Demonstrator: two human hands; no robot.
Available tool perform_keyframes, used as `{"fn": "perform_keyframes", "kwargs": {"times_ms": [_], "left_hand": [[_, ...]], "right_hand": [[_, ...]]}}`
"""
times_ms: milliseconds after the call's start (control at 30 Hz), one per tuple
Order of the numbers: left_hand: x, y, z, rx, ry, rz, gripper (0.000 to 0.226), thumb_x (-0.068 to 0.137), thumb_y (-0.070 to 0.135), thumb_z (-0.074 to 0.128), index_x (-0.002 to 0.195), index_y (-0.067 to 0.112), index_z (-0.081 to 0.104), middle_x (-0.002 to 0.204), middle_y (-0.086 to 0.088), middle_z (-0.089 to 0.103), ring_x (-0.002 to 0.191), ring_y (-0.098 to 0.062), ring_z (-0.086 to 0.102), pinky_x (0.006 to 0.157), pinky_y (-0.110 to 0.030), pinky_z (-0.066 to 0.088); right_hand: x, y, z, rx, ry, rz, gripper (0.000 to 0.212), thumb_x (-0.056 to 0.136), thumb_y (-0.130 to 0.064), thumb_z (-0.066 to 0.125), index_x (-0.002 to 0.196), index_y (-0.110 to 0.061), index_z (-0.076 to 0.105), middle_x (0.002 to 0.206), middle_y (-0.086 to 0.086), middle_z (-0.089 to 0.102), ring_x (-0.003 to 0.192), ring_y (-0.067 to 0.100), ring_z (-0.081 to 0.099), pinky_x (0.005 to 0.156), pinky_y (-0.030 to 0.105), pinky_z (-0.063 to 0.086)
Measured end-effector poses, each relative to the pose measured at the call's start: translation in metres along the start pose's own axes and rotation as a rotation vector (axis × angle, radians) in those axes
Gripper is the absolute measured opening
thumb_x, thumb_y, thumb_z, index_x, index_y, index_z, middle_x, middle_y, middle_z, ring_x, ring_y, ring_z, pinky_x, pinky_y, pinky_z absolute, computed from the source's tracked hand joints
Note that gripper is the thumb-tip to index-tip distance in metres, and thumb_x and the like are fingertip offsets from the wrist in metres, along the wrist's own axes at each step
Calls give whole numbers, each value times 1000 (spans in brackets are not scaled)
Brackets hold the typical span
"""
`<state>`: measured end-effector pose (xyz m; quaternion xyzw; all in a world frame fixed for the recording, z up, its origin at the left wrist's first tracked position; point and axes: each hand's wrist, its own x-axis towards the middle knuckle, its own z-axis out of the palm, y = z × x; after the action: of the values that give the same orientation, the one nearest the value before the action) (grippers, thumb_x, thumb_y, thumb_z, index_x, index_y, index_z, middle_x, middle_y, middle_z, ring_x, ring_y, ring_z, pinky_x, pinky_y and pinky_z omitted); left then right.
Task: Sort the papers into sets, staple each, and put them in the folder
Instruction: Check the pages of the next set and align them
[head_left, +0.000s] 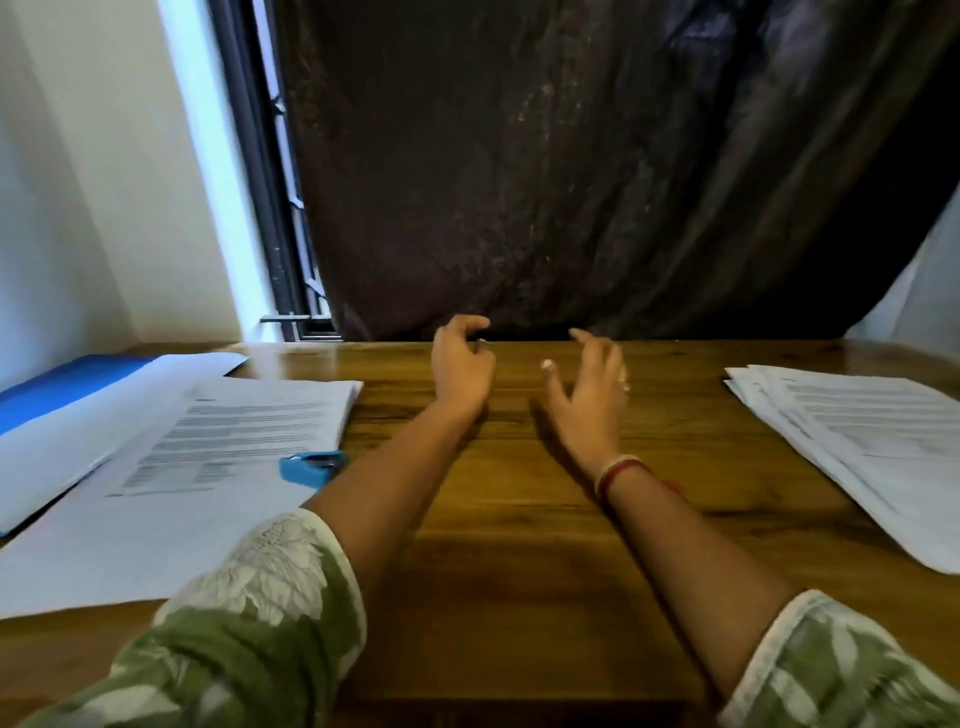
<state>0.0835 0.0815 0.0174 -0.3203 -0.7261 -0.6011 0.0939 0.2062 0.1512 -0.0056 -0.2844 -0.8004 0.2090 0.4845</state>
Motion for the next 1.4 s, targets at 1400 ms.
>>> {"fn": "perform_keyframes", "kwargs": {"times_ms": [1400], "left_hand": [[-47,76,279,273,-864,-181,64,91,67,33,133,25,55,142,-2,51,139,-27,35,115,-53,-6]], "right_hand": [[56,150,-121,-812,-346,789,58,96,-39,42,146,-11,33,155,17,28,143,35,25,114,57,17]]}}
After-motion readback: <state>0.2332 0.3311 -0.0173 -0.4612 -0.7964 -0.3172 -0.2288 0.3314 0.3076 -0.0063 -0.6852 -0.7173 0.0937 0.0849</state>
